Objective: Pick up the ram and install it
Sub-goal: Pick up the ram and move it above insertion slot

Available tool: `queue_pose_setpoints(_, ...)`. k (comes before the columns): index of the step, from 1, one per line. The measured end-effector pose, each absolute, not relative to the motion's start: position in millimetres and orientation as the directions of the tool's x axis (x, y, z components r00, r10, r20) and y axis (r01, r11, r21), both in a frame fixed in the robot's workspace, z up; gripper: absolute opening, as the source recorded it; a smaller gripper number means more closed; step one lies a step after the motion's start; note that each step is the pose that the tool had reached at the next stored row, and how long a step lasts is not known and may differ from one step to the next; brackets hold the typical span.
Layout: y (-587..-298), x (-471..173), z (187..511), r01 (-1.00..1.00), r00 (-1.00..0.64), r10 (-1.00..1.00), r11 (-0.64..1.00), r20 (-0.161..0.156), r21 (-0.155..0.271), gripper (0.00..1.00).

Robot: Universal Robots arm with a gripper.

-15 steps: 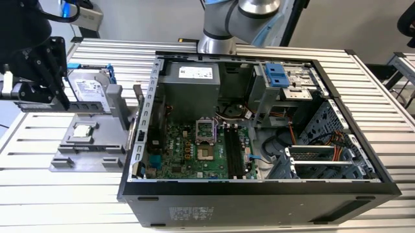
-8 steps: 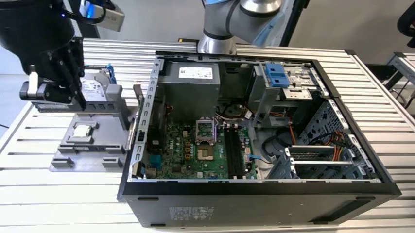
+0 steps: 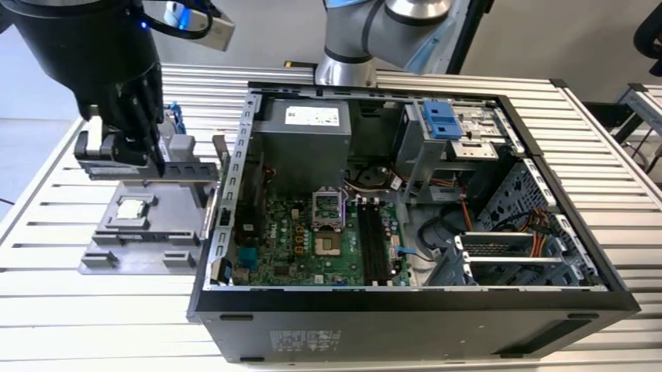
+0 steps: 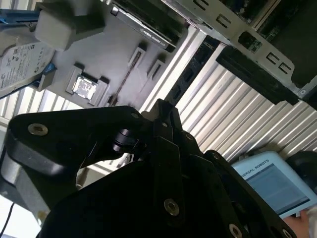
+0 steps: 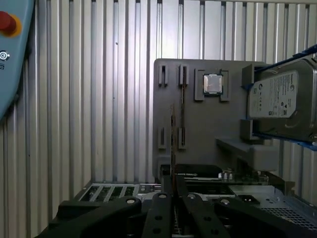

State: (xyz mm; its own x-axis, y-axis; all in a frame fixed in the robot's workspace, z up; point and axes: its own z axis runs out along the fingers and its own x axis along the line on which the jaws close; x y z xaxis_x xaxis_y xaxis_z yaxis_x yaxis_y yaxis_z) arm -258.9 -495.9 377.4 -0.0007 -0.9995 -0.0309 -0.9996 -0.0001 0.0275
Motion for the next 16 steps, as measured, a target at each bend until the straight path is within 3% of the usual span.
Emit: queue_pose_setpoints(16, -497, -201, 377, -0.999, 0.010, -0.999, -0.011, -0.031, 0.030, 0.00)
